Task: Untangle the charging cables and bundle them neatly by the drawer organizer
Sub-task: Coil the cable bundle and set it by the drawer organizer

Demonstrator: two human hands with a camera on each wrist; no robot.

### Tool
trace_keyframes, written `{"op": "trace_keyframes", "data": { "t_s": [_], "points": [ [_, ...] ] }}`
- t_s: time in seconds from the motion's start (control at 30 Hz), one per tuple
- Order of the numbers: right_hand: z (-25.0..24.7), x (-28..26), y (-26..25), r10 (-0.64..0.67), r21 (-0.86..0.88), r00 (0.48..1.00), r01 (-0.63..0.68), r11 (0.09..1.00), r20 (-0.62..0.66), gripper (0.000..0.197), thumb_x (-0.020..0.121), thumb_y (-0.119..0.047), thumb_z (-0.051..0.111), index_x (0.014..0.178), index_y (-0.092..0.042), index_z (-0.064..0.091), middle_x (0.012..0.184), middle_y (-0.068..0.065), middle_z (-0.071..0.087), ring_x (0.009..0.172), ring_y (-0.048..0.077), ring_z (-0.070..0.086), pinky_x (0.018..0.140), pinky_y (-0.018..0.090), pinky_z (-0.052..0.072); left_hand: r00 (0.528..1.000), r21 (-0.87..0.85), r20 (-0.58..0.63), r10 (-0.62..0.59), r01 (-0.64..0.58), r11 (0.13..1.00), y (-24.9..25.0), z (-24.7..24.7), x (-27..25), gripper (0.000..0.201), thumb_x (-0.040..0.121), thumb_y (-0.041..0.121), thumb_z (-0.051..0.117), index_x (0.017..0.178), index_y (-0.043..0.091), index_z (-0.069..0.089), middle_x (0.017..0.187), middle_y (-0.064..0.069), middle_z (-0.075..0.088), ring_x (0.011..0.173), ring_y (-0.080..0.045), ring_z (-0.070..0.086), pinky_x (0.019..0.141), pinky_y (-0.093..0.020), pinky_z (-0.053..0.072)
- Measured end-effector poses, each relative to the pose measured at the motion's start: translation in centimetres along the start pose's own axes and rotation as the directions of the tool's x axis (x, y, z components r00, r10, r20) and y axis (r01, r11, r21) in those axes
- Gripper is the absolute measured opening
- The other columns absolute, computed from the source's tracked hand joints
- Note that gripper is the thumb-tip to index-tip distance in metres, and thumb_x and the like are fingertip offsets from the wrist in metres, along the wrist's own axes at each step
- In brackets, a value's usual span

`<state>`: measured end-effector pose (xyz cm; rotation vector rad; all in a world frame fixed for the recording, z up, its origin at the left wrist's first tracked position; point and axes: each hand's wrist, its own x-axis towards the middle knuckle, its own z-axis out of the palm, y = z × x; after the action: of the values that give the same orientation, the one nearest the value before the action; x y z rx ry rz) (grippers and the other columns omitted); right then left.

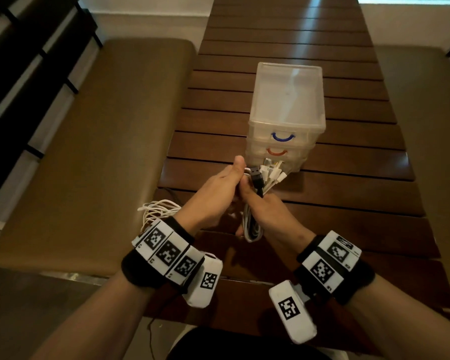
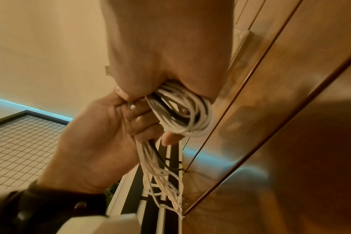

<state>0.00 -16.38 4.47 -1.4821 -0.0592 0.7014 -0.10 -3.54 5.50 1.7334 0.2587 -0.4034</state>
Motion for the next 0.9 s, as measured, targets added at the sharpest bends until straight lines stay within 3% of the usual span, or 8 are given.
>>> {"op": "trace_keyframes", "data": {
  "t_s": [0.17, 0.27, 0.4, 0.47, 0.53, 0.67, 0.77, 0.9],
  "points": [
    [0.7, 0.4, 0.1, 0.034, 0.001, 0.998, -0.034, 0.999, -0.051, 0.046, 0.091, -0.05, 0.051, 0.119, -0.014, 0.06, 0.072, -0.002, 0.069, 0.05, 0.009, 0.067, 0.042, 0.023, 0.049, 0.982, -0.057, 0.129, -0.14, 0.148, 0.987, -0.6, 0.0, 0.8, 0.104, 0.057, 0.103, 0.014, 0.125, 0.039, 0.06, 0.128, -0.017, 0.062, 0.12, -0.051, 0.052, 0.097, -0.075, 0.032],
    [0.3, 0.3, 0.2, 0.026, 0.059, 0.994, -0.02, 0.998, -0.109, 0.025, 0.091, -0.044, 0.058, 0.097, -0.019, 0.063, 0.06, -0.008, 0.069, 0.051, 0.004, 0.066, 0.042, 0.021, 0.048, 0.987, -0.122, 0.122, -0.105, 0.12, 0.985, -0.5, 0.4, 0.6, 0.101, 0.058, 0.101, 0.016, 0.122, 0.038, 0.062, 0.13, -0.011, 0.062, 0.124, -0.034, 0.054, 0.102, -0.061, 0.039],
    [0.9, 1.2, 0.8, -0.019, 0.152, 0.978, 0.052, 0.987, -0.21, 0.011, 0.091, -0.034, 0.066, 0.096, -0.024, 0.066, 0.074, -0.004, 0.071, 0.059, 0.013, 0.066, 0.056, 0.031, 0.056, 0.992, -0.234, 0.125, -0.023, 0.052, 0.971, -0.5, 0.8, 0.0, 0.086, 0.078, 0.081, 0.004, 0.108, 0.027, 0.065, 0.092, -0.002, 0.07, 0.07, -0.009, 0.061, 0.064, -0.028, 0.041],
    [1.4, 1.8, 0.8, -0.046, 0.187, 0.974, 0.089, 0.978, -0.223, 0.006, 0.092, -0.028, 0.067, 0.095, -0.023, 0.067, 0.081, -0.005, 0.074, 0.072, 0.015, 0.07, 0.065, 0.031, 0.057, 0.989, -0.244, 0.143, 0.035, 0.001, 0.97, -0.9, 0.2, -0.3, 0.082, 0.081, 0.078, 0.01, 0.126, 0.028, 0.058, 0.119, 0.004, 0.068, 0.099, -0.007, 0.065, 0.084, -0.029, 0.047],
    [1.7, 2.4, 0.6, -0.042, 0.242, 0.973, 0.098, 0.965, -0.226, 0.017, 0.091, -0.026, 0.068, 0.103, -0.015, 0.068, 0.093, 0.0, 0.076, 0.091, 0.016, 0.072, 0.078, 0.03, 0.059, 0.983, -0.018, 0.164, 0.077, -0.075, 0.997, -1.6, -1.4, -0.3, 0.083, 0.083, 0.076, 0.035, 0.149, 0.025, 0.034, 0.141, 0.012, 0.051, 0.11, 0.002, 0.059, 0.099, -0.029, 0.045],
    [1.7, 3.0, 0.1, -0.051, 0.227, 0.978, 0.098, 0.969, -0.204, 0.039, 0.089, -0.042, 0.065, 0.107, -0.009, 0.072, 0.108, 0.01, 0.074, 0.107, 0.027, 0.068, 0.099, 0.052, 0.052, 0.987, 0.526, 0.16, -0.023, -0.065, 0.848, -2.2, -7.2, 0.3, 0.127, 0.059, 0.056, 0.084, 0.154, 0.035, 0.002, 0.113, 0.012, 0.064, 0.092, -0.007, 0.064, 0.089, -0.031, 0.051],
    [1.5, 3.6, -0.6, -0.095, 0.174, 0.977, 0.129, 0.976, -0.193, 0.026, 0.096, -0.034, 0.059, 0.092, -0.011, 0.071, 0.1, 0.01, 0.075, 0.099, 0.026, 0.07, 0.089, 0.052, 0.057, 0.978, 0.705, 0.181, -0.1, -0.058, 0.706, -3.4, -10.3, 0.9, 0.082, 0.07, 0.029, 0.081, 0.141, 0.043, 0.042, 0.109, 0.01, 0.065, 0.09, -0.003, 0.061, 0.084, -0.027, 0.051],
    [2.1, 4.2, -1.6, -0.136, 0.27, 0.977, 0.177, 0.946, -0.163, 0.017, 0.098, -0.023, 0.057, 0.089, -0.01, 0.063, 0.085, 0.011, 0.072, 0.083, 0.022, 0.072, 0.064, 0.027, 0.056, 0.984, 0.762, 0.148, -0.099, -0.05, 0.645, -4.9, -10.9, 1.6, 0.005, 0.08, 0.027, 0.072, 0.083, 0.029, 0.075, 0.081, 0.003, 0.071, 0.076, -0.014, 0.066, 0.076, -0.041, 0.054]
  ]
}}
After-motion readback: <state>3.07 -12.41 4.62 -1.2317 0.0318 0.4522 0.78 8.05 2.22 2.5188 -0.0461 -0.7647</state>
